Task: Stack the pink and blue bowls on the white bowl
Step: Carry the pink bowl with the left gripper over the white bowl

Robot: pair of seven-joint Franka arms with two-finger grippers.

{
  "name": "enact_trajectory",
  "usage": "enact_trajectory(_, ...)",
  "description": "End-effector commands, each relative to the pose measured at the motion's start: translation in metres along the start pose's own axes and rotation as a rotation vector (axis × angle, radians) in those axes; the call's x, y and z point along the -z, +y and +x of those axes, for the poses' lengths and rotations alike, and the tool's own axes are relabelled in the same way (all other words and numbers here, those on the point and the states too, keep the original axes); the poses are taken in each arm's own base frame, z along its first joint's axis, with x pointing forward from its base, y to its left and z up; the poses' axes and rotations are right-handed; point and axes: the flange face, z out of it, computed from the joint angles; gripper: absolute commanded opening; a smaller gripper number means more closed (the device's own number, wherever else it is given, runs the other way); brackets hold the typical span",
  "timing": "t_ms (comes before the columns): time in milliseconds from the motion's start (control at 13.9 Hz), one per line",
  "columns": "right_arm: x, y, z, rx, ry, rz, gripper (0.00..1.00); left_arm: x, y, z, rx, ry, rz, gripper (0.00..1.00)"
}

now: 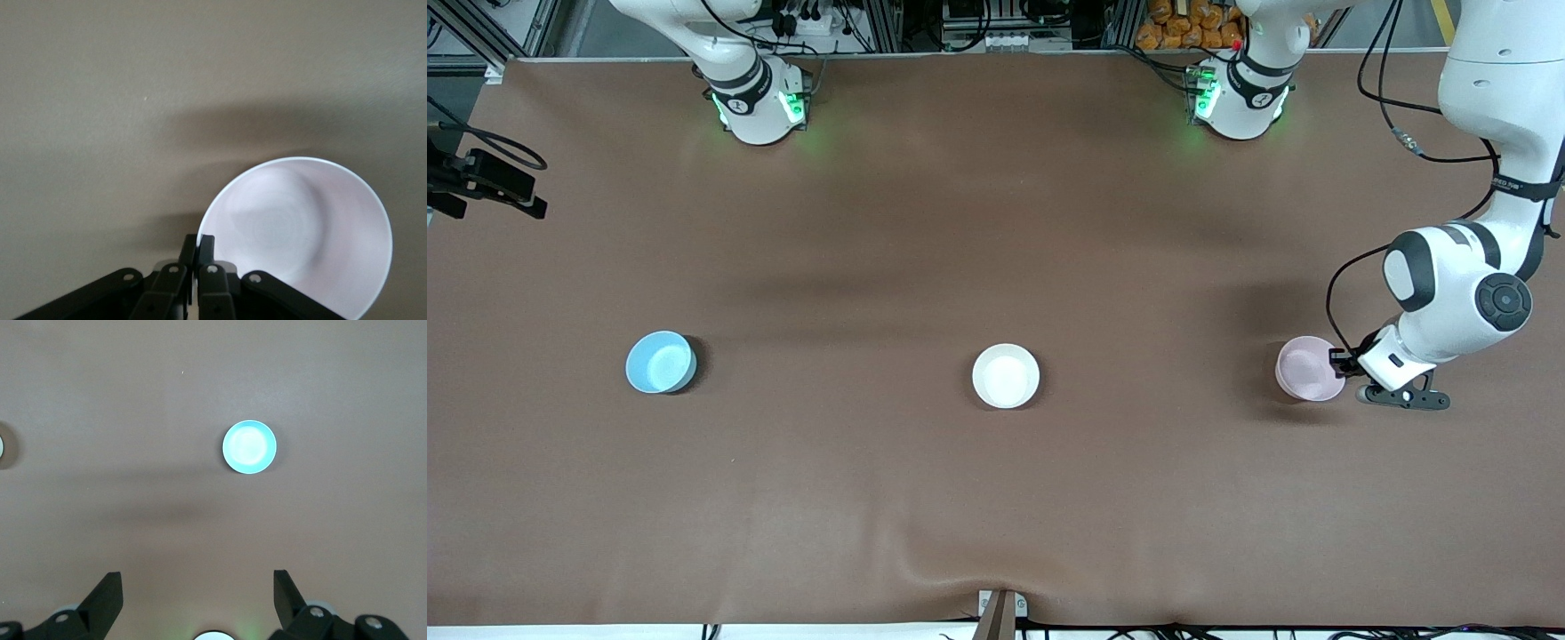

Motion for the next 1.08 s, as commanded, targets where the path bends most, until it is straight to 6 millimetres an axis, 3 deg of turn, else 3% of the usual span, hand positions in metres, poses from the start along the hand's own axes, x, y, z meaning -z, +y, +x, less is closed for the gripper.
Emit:
enact_trajectory(0, 0.005, 0.003, -0.004, -0.009, 0.011, 0.005, 1.0, 0.025, 0.028, 0.006, 0.025, 0.004, -0.072, 0.0)
enact_trajectory(360, 0.004, 0.003, -0.003, -0.009, 0.011, 0.006, 1.0, 0.059, 0.113, 0.037, 0.12, 0.022, -0.161, 0.0)
enact_trajectory(648, 0.004, 0.004, -0.003, -0.01, 0.011, 0.006, 1.0, 0.083, 0.219, 0.054, 0.222, 0.026, -0.205, 0.0)
enact_trajectory(1008, 0.004, 0.004, -0.002, -0.01, 0.011, 0.006, 1.0, 0.084, 0.349, 0.059, 0.3, 0.009, -0.238, 0.0)
